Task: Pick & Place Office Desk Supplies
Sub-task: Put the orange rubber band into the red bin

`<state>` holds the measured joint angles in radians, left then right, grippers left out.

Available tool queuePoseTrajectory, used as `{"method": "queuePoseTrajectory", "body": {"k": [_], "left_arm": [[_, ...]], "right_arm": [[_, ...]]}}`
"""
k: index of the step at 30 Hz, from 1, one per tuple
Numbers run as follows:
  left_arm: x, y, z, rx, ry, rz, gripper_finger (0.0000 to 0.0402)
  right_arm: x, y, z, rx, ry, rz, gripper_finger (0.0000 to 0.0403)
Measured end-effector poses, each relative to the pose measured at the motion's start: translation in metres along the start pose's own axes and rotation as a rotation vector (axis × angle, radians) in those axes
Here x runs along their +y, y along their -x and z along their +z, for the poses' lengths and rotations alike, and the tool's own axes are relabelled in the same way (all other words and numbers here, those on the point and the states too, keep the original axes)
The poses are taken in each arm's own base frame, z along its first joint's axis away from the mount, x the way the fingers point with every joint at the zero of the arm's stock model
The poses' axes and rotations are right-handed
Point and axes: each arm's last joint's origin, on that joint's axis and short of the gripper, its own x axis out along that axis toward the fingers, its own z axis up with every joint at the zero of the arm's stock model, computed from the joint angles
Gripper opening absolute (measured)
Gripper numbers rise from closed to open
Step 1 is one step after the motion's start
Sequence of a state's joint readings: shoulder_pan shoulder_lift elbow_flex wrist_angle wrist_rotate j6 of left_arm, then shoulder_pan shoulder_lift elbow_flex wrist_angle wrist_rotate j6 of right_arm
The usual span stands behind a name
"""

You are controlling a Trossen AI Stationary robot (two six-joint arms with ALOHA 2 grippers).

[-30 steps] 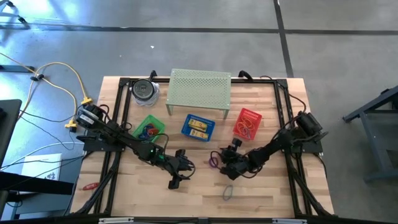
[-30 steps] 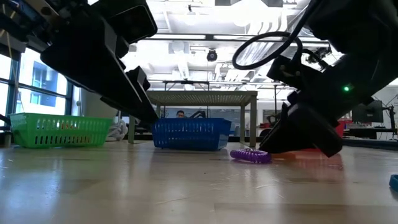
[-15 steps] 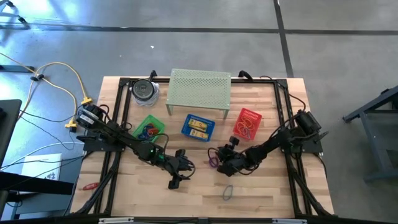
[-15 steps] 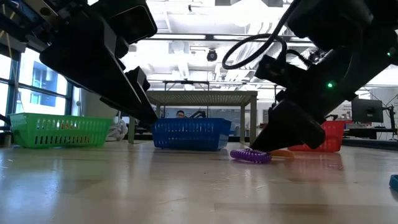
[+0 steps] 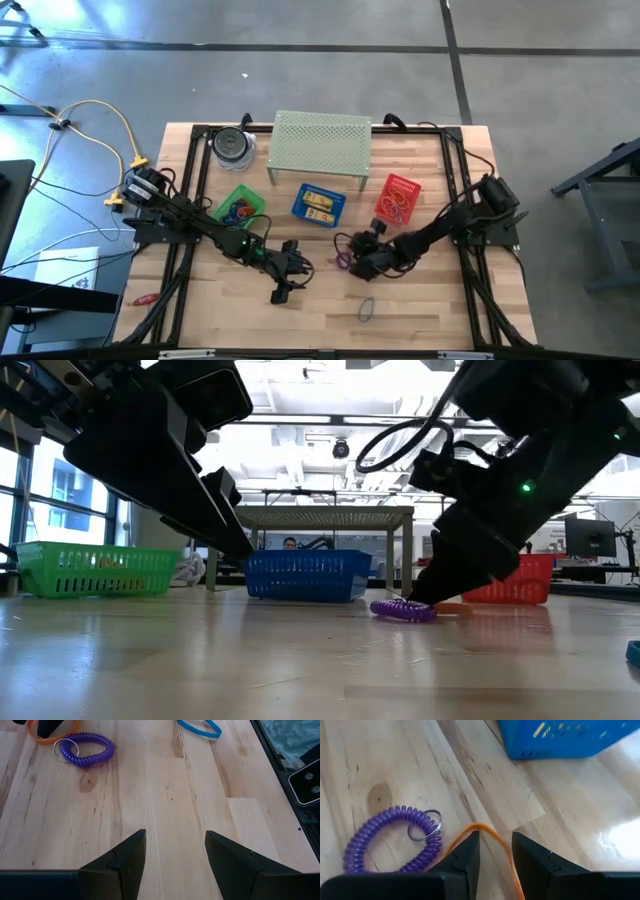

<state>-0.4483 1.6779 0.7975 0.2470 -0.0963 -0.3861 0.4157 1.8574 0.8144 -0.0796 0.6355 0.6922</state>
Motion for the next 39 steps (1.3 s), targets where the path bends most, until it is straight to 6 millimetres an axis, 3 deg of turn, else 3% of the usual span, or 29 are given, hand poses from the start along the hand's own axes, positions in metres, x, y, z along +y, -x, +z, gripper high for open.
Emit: {"method": "queuePoseTrajectory", "body": {"k": [6, 13, 21, 33, 39], "left_arm": [[0.0, 0.0, 0.0, 0.006, 0.0, -0.014, 0.0199], [-0.002, 0.0, -0.001, 0.023, 0.005, -0.055, 0.0199], [-0.002, 0.0, -0.001, 0.024, 0.028, -0.055, 0.0199], [-0.001, 0.0, -0.001, 0.024, 0.04, -0.054, 0.0199], [-0.001, 0.0, -0.001, 0.024, 0.035, -0.054, 0.0199]], "right_arm": [[-0.006, -0.005, 0.001, 0.09, -0.059, 0.041, 0.0092], [-0.006, -0.006, 0.001, 0.106, -0.026, 0.061, 0.0012], [0.0, -0.002, -0.002, 0.089, -0.003, 0.065, 0.0003], [0.031, 0.043, 0.027, 0.099, 0.163, -0.035, 0.0002], [0.028, 0.074, 0.041, 0.136, 0.141, -0.222, 0.0002]]}}
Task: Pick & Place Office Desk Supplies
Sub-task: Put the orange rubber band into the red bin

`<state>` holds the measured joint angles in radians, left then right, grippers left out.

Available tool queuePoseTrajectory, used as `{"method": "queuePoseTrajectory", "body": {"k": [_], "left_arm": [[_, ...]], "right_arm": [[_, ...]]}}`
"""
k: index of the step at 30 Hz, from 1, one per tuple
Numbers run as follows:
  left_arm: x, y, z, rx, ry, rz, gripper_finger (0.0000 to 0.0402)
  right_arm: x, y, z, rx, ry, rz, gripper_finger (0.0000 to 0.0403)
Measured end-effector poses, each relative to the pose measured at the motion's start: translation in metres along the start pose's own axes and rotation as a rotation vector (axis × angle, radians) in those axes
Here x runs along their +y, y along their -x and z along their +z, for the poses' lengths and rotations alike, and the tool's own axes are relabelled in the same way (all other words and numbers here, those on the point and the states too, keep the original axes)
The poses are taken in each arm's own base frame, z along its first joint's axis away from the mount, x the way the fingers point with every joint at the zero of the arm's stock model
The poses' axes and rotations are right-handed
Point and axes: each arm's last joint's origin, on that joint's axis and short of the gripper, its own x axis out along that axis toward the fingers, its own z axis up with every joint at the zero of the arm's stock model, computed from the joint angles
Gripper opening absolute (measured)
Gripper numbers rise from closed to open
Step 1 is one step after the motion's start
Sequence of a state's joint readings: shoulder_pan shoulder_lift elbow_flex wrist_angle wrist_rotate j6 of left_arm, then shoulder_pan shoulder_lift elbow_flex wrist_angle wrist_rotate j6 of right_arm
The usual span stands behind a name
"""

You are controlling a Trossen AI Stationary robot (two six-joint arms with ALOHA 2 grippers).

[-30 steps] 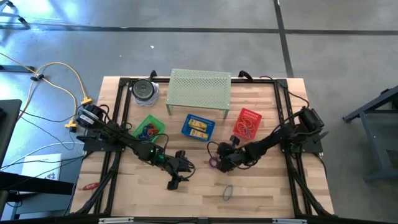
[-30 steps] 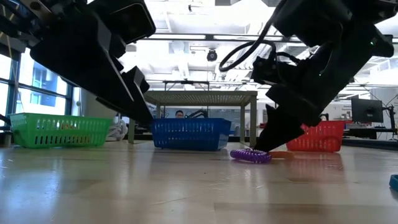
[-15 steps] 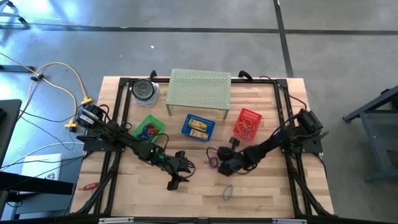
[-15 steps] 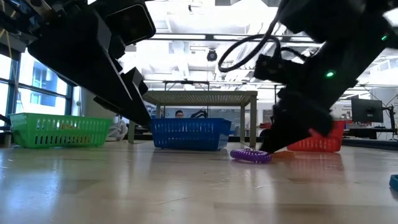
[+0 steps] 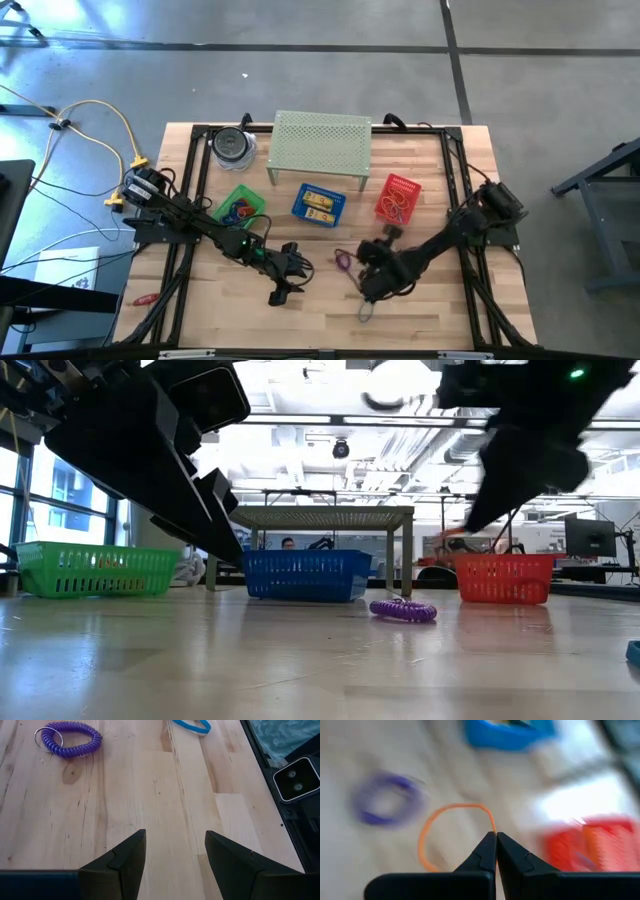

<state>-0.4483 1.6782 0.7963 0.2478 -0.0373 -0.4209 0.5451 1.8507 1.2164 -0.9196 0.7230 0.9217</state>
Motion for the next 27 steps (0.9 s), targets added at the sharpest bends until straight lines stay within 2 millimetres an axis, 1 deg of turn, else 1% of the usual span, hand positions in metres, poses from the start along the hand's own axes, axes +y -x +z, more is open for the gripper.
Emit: {"method": "queuePoseTrajectory", "body": {"k": [6, 8, 9, 11, 13, 16, 19, 22, 27], "left_arm": [[0.0, 0.0, 0.0, 0.0, -0.001, 0.0, 0.0199], [0.0, 0.0, 0.0, 0.0, -0.001, 0.0, 0.0199], [0.0, 0.0, 0.0, 0.0, -0.001, 0.001, 0.0199], [0.0, 0.0, 0.0, -0.001, 0.0, 0.001, 0.0199], [0.0, 0.0, 0.0, -0.001, -0.001, 0.002, 0.0199], [0.0, 0.0, 0.0, -0.009, -0.001, 0.015, 0.0199], [0.0, 0.0, 0.001, -0.011, -0.001, 0.016, 0.0199], [0.0, 0.0, 0.001, -0.012, -0.001, 0.015, 0.0199], [0.0, 0.0, 0.0, -0.011, -0.002, 0.014, 0.0199]], "right_arm": [[-0.029, 0.033, -0.009, 0.088, -0.089, -0.273, 0.0002], [-0.037, 0.039, -0.012, 0.111, -0.131, -0.342, 0.0002], [-0.04, 0.039, -0.014, 0.13, -0.162, -0.351, 0.0002], [-0.051, 0.034, -0.015, 0.152, -0.174, -0.346, 0.0002], [-0.064, 0.034, -0.011, 0.138, -0.212, -0.346, 0.0002], [-0.084, 0.029, -0.008, 0.164, -0.254, -0.393, 0.0002], [-0.103, 0.026, -0.003, 0.156, -0.298, -0.39, 0.0002], [-0.113, 0.016, -0.001, 0.163, -0.348, -0.378, 0.0002], [-0.122, -0.012, -0.007, 0.251, -0.384, -0.383, 0.0002]]}}
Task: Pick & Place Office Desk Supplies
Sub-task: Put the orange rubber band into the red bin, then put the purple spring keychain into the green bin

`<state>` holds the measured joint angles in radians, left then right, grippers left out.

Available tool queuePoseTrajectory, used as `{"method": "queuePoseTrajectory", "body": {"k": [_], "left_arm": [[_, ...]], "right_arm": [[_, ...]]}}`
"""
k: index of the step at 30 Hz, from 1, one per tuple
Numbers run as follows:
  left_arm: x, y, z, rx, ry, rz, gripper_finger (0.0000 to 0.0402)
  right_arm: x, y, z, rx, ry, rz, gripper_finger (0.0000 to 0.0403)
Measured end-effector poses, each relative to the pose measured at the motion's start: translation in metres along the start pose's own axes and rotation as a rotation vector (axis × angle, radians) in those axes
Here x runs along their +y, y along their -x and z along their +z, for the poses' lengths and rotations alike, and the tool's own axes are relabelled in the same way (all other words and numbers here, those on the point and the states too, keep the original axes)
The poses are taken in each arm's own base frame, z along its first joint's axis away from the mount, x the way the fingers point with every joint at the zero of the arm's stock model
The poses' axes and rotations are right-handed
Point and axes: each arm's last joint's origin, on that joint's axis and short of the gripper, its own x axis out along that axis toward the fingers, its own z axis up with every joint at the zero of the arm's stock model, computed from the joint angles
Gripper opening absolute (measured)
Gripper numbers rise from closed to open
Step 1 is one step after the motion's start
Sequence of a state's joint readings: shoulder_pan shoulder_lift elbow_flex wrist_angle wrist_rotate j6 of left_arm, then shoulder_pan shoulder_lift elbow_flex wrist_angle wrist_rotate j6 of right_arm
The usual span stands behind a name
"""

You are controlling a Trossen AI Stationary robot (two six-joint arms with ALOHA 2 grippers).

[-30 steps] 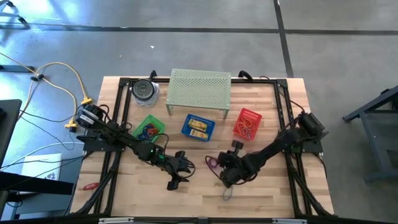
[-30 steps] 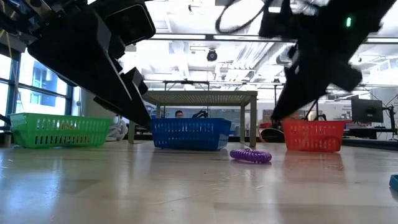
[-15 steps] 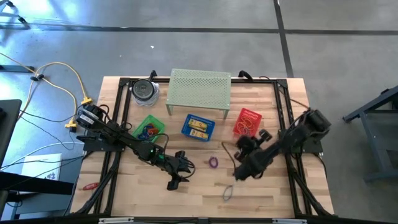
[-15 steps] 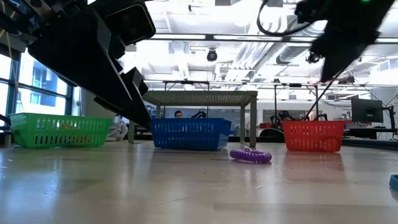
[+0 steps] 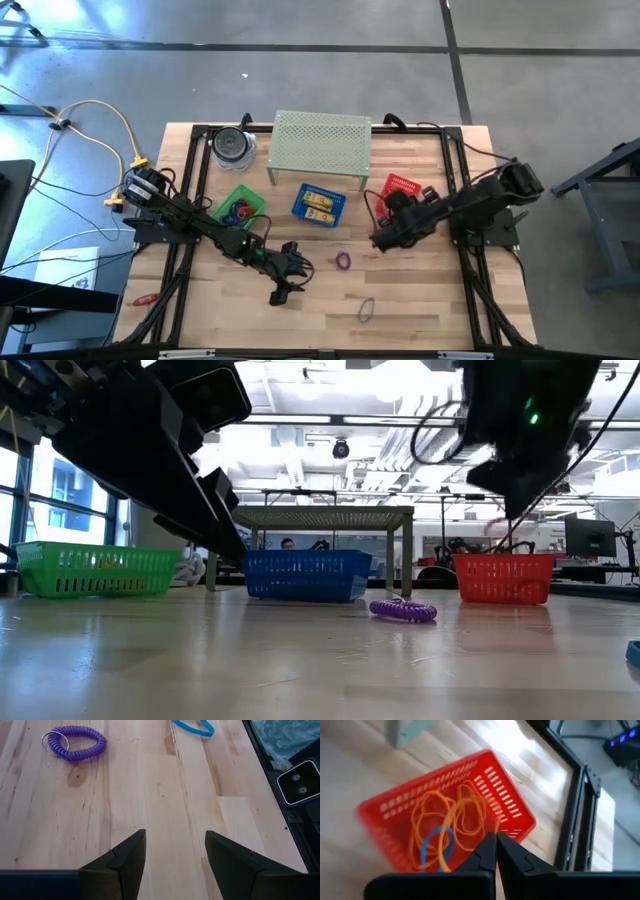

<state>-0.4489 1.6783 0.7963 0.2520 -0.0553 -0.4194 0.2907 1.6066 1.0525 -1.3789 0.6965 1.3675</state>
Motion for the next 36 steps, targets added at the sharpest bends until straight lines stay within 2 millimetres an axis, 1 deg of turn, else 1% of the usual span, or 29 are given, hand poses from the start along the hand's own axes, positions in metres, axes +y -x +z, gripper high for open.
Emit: {"method": "queuePoseTrajectory", "body": {"k": [5, 11, 14, 17, 20, 24, 27, 30, 32, 36], "left_arm": [[-0.003, 0.0, -0.001, 0.003, -0.005, -0.007, 0.0199], [-0.004, 0.0, -0.002, 0.004, -0.008, -0.011, 0.0199], [-0.004, 0.0, -0.002, 0.004, -0.008, -0.011, 0.0199], [-0.004, 0.0, -0.002, 0.004, -0.008, -0.011, 0.0199], [-0.004, 0.0, -0.002, 0.004, -0.008, -0.011, 0.0199], [-0.004, 0.0, -0.002, 0.004, -0.008, -0.011, 0.0199], [-0.004, 0.0, -0.002, 0.004, -0.008, -0.011, 0.0199], [-0.004, 0.0, -0.002, 0.004, -0.008, -0.011, 0.0199], [-0.004, 0.0, -0.002, 0.005, -0.008, -0.011, 0.0199], [-0.004, 0.0, -0.002, 0.004, -0.008, -0.011, 0.0199]], "right_arm": [[0.004, -0.024, -0.001, 0.027, -0.067, -0.002, 0.0002], [0.002, -0.037, 0.001, 0.048, -0.093, -0.023, 0.0002], [0.001, -0.039, 0.002, 0.055, -0.098, -0.032, 0.0012], [0.001, -0.041, 0.004, 0.074, -0.097, -0.021, 0.0042], [0.001, -0.043, 0.005, 0.117, -0.117, -0.013, 0.0086], [0.001, -0.043, 0.006, 0.104, -0.099, -0.016, 0.0141], [-0.004, -0.039, 0.007, 0.077, -0.112, -0.007, 0.0172], [-0.011, -0.027, 0.01, 0.054, -0.13, 0.036, 0.0192], [-0.017, -0.015, 0.012, 0.033, -0.149, 0.089, 0.02], [-0.03, 0.016, 0.014, -0.021, -0.213, 0.24, 0.0204]]}}
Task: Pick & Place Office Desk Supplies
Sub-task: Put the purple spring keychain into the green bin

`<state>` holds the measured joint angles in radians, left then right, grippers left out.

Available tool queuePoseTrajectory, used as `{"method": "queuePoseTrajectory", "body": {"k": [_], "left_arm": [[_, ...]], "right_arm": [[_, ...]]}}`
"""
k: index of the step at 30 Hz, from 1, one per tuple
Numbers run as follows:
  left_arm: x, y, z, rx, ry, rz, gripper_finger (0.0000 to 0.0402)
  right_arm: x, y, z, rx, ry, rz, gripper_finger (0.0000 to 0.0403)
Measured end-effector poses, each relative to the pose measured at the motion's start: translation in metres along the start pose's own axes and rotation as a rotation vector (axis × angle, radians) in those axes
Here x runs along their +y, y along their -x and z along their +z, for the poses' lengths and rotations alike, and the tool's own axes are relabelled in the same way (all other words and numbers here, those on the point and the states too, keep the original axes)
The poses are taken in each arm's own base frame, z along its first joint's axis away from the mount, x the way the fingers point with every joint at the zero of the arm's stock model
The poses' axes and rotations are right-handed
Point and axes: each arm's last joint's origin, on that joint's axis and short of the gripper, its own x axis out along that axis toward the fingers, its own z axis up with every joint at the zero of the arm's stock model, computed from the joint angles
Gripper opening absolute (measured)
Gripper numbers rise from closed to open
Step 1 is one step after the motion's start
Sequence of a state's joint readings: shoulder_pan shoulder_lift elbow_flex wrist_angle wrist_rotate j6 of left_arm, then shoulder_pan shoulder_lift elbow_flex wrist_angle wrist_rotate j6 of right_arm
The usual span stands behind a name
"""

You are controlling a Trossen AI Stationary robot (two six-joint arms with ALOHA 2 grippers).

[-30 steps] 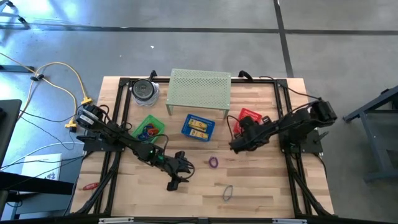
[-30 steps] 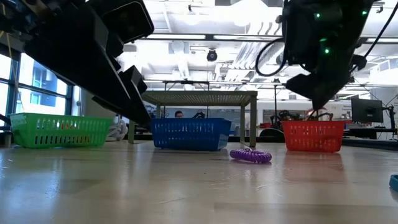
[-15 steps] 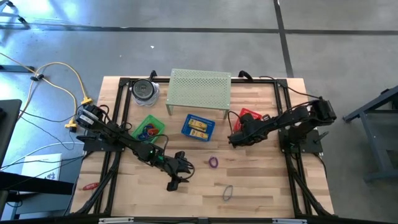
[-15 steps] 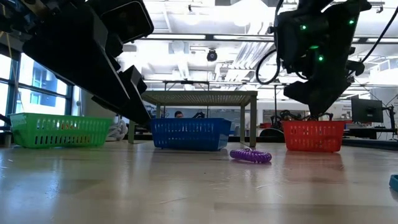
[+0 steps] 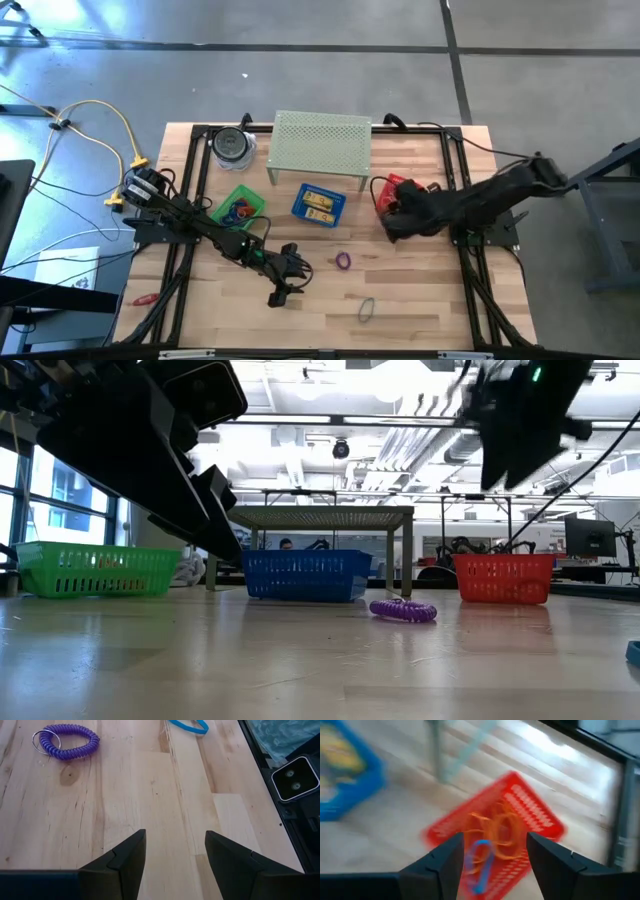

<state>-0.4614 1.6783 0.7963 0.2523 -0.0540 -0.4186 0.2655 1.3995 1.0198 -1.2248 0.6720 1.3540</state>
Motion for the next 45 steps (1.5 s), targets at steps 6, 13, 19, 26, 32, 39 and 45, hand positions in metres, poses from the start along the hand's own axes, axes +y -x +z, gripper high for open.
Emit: {"method": "queuePoseTrajectory", "body": {"k": [6, 13, 19, 26, 32, 39, 45], "left_arm": [[0.0, 0.0, 0.001, -0.007, -0.052, -0.003, 0.0199], [-0.003, 0.0, 0.008, -0.092, -0.154, -0.015, 0.0199], [-0.006, 0.002, 0.016, -0.182, -0.254, -0.022, 0.0199], [-0.011, 0.003, 0.023, -0.266, -0.403, -0.03, 0.0199], [-0.005, 0.004, 0.027, -0.29, -0.536, 0.071, 0.0199], [-0.006, -0.001, 0.023, -0.276, -0.521, 0.022, 0.0199], [0.008, -0.012, 0.03, -0.389, -0.549, 0.137, 0.0199]], "right_arm": [[-0.006, 0.056, -0.014, -0.119, -0.028, 0.332, 0.0205], [-0.009, 0.105, -0.054, -0.419, 0.023, 0.594, 0.0205], [0.003, 0.127, -0.089, -0.608, 0.077, 0.693, 0.0205], [0.027, 0.126, -0.128, -0.65, 0.122, 0.724, 0.0205], [0.04, 0.123, -0.143, -0.749, 0.086, 0.708, 0.0205], [0.048, 0.126, -0.144, -0.712, 0.065, 0.741, 0.0205], [0.05, 0.128, -0.145, -0.684, 0.086, 0.759, 0.0204]]}}
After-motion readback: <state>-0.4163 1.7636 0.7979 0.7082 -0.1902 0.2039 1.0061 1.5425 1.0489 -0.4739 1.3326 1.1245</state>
